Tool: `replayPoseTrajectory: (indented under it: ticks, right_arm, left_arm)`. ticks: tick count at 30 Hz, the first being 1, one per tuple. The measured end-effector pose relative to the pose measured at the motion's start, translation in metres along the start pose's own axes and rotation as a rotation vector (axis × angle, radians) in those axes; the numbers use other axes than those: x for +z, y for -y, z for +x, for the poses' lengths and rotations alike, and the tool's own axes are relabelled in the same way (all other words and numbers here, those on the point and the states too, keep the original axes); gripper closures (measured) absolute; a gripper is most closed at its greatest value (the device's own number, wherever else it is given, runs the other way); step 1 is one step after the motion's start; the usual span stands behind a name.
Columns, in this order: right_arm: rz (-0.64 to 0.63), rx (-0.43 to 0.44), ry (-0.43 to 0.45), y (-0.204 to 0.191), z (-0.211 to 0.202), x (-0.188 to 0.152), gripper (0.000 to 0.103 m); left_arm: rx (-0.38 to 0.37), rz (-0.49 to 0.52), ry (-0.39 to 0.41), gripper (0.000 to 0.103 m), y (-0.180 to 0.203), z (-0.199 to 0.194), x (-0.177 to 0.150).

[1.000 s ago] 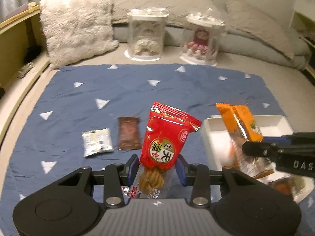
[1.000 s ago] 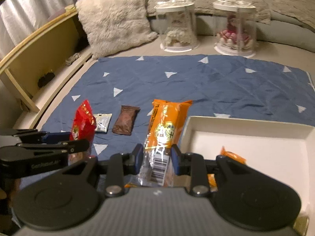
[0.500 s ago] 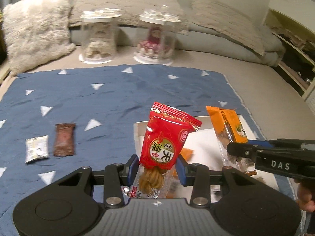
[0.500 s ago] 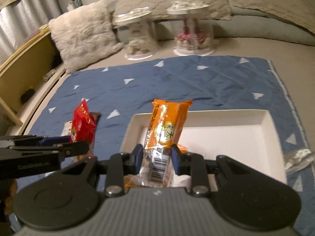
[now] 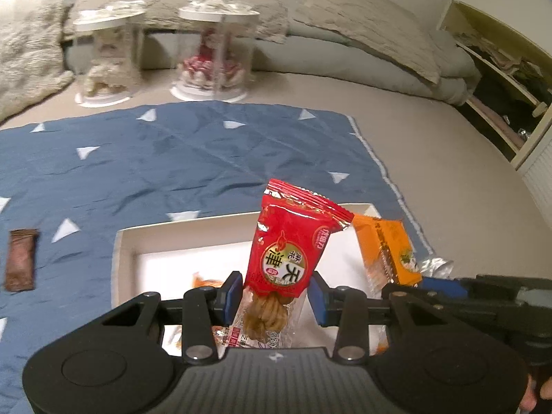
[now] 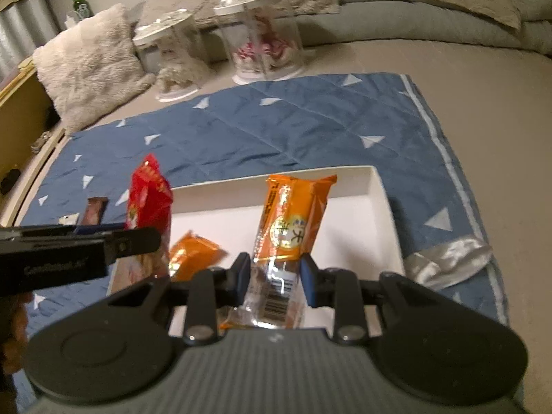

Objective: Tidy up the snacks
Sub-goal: 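Carry red cookie packet and orange bar with both tools into the tray, then open both tools to release the packets in the tray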

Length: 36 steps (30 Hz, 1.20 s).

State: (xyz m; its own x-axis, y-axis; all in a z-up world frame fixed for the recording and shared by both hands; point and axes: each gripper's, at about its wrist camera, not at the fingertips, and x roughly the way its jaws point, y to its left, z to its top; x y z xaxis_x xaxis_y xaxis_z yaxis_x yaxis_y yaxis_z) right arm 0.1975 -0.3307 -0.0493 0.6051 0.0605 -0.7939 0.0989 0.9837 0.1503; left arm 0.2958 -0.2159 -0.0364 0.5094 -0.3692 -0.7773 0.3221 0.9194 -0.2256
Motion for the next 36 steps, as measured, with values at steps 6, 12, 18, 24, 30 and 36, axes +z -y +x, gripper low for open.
replayPoseTrajectory:
  ticks: [6,12,18,24,30,36]
  right_arm:
    - [0.02,-0.026,-0.02,0.021,0.01,0.004,0.067]
    - [0.014,-0.042,-0.052,0.03,0.015,0.009,0.067]
    - [-0.046,-0.079,-0.082,0.029,0.02,0.005,0.066]
    - [-0.059,-0.123,-0.042,0.031,0.018,0.006,0.056]
    - [-0.008,-0.118,-0.066,0.039,0.015,0.007,0.056]
    - [-0.002,-0.123,-0.074,0.04,0.007,-0.002,0.056]
  left_arm:
    - [-0.129,-0.069,-0.022,0.06,0.018,0.03,0.004]
    - [-0.271,-0.27,-0.123,0.06,0.014,0.063,-0.008]
    - [-0.233,-0.352,-0.174,0.057,-0.004,0.083,-0.021]
    - [-0.2,-0.349,-0.174,0.036,-0.013,0.075,-0.017]
    - [-0.15,-0.23,-0.164,0.034,-0.004,0.057,-0.013]
    - [-0.104,-0.16,-0.16,0.03,-0.001,0.035,-0.017]
